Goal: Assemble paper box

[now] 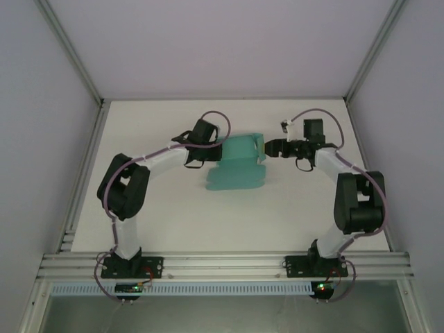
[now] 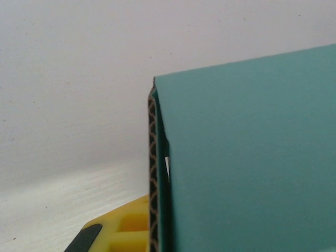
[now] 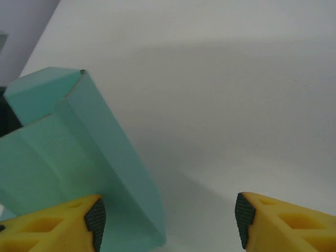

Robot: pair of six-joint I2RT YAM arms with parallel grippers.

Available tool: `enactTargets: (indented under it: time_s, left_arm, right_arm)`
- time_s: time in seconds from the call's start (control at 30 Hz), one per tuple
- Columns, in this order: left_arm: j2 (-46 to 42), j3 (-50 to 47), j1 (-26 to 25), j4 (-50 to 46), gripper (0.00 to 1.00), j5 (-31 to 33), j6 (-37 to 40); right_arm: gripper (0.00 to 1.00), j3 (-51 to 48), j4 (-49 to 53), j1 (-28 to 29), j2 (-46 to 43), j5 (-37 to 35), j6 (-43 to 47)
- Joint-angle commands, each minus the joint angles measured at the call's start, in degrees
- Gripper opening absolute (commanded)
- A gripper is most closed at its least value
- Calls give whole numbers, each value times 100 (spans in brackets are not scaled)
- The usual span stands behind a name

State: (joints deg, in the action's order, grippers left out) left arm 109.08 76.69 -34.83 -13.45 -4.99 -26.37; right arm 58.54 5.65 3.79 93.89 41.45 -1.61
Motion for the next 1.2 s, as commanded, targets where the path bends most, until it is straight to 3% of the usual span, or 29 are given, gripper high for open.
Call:
enactTargets:
  time_s: [0.0, 0.17, 0.27, 0.4, 0.47, 0.63, 0.7, 0.97, 1.1, 1.17]
  left_arm:
    - [-194, 24, 13, 54, 0, -117, 71]
    - [-160, 71, 14, 7, 0, -61, 90]
    - [-151, 65, 19, 19, 0, -53, 62]
    - [-135, 92, 16, -3, 0, -22, -8]
    - [-107, 112, 15, -60, 0, 47, -86]
    - [-1, 177, 14, -123, 0, 33, -140]
    - [47, 214, 5, -142, 0, 15, -157]
    - [96, 180, -27, -179, 0, -3, -226]
    - [121, 189, -57, -232, 0, 66, -271]
    - [136, 222, -57, -286, 0, 137, -311]
  right_arm:
    - [68, 320, 236, 209, 135, 473, 351]
    - [66, 567, 436, 535, 372, 407, 466]
    - [63, 726, 530, 770, 514, -66, 463]
    - [58, 779, 432, 1207, 597, -1322, 244]
    - [47, 812, 380, 1451, 621, -2186, 90]
    - [54, 925, 294, 2046, 881, -4091, -89]
    - [53, 1147, 355, 2159, 1072, -4410, -360]
    - [30, 1297, 195, 2152, 1409, -5175, -661]
    - [10, 1372, 335, 2162, 1594, -5874, -695]
    - [6, 1442, 489, 2162, 1694, -6301, -699]
